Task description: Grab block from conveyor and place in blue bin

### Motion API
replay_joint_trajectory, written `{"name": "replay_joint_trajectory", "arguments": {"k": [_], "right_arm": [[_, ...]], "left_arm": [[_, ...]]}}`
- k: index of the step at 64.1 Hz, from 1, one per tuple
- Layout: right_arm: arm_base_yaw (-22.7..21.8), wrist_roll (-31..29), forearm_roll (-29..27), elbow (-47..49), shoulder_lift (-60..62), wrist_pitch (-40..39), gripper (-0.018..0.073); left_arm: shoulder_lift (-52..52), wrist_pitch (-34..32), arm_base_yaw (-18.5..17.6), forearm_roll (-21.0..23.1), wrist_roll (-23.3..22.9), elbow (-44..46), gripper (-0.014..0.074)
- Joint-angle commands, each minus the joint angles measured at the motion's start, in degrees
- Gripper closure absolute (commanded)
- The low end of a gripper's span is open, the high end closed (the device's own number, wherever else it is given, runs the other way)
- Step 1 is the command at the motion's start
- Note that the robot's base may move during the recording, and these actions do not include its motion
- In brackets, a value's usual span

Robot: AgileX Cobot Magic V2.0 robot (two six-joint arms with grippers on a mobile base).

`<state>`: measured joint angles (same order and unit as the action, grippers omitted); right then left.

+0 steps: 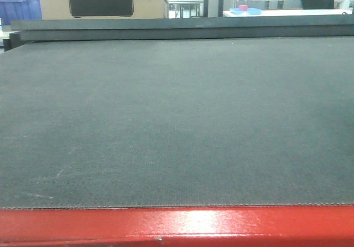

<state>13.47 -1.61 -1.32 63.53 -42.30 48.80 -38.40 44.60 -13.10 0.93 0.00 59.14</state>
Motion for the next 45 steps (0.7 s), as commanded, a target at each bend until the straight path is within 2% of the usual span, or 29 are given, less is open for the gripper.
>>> {"name": "replay_joint_trajectory", "arguments": {"k": [1,45], "right_arm": [[-0.14,-0.3,0.74,0.56,0.3,-0.32,0.0715],[-0.14,-0.3,0.74,0.56,0.18,-1.28,0.0715]], "left_arm": [[0.37,-1.06,-0.43,0.3,-0.71,0.05,0.0707],[0.37,-1.06,-0.43,0.3,-0.71,0.05,0.0707]]}}
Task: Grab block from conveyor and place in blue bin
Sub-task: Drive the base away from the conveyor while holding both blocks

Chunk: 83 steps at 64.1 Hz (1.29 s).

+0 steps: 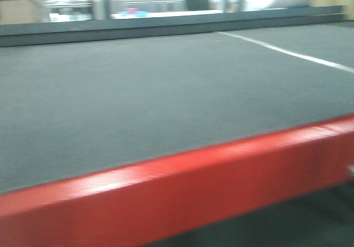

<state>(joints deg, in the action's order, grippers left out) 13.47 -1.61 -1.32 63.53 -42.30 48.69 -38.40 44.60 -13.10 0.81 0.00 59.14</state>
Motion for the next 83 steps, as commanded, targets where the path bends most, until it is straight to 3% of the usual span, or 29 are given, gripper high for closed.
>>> {"name": "replay_joint_trajectory", "arguments": {"k": [1,83], "right_arm": [[-0.14,-0.3,0.74,0.56,0.18,-1.17,0.0715],[-0.14,-0.3,0.74,0.56,0.18,-1.17,0.0715]], "left_arm": [[0.37,-1.06,-0.43,0.41,-0.71,0.05,0.0707],[0.37,-1.06,-0.43,0.41,-0.71,0.05,0.0707]]}}
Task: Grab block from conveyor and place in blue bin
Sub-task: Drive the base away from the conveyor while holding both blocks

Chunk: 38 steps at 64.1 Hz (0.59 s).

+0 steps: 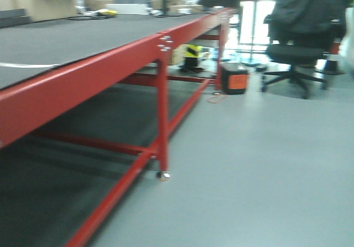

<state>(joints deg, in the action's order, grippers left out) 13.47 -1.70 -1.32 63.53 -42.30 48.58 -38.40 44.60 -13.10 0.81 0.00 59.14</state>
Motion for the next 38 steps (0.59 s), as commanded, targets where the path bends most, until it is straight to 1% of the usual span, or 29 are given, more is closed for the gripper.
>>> {"name": "replay_joint_trajectory", "arguments": {"k": [1,38], "right_arm": [[-0.14,-0.21,0.74,0.56,0.18,-1.06,0.0715],[-0.14,-0.21,0.74,0.56,0.18,-1.06,0.0715]], "left_arm": [[0.37,-1.06,-0.43,0.41,-0.71,0.05,0.0707],[0.37,-1.06,-0.43,0.41,-0.71,0.05,0.0707]]}}
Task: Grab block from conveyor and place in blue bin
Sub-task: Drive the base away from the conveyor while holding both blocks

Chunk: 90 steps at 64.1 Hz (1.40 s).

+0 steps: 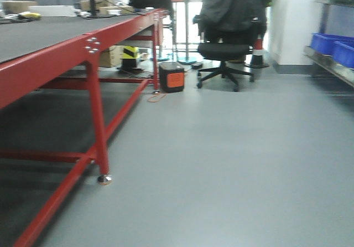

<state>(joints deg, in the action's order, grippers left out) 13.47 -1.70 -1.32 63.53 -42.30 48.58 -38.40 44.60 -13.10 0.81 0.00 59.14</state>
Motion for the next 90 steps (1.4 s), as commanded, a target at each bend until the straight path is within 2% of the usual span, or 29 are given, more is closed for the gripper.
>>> {"name": "replay_joint_trajectory", "arguments": {"k": [1,90], "right_arm": [[-0.14,-0.21,0.74,0.56,0.18,-1.06,0.0715],[-0.14,-0.21,0.74,0.56,0.18,-1.06,0.0715]], "left_arm": [[0.37,-1.06,-0.43,0.41,-0.71,0.05,0.0707],[0.37,-1.06,-0.43,0.41,-0.71,0.05,0.0707]]}}
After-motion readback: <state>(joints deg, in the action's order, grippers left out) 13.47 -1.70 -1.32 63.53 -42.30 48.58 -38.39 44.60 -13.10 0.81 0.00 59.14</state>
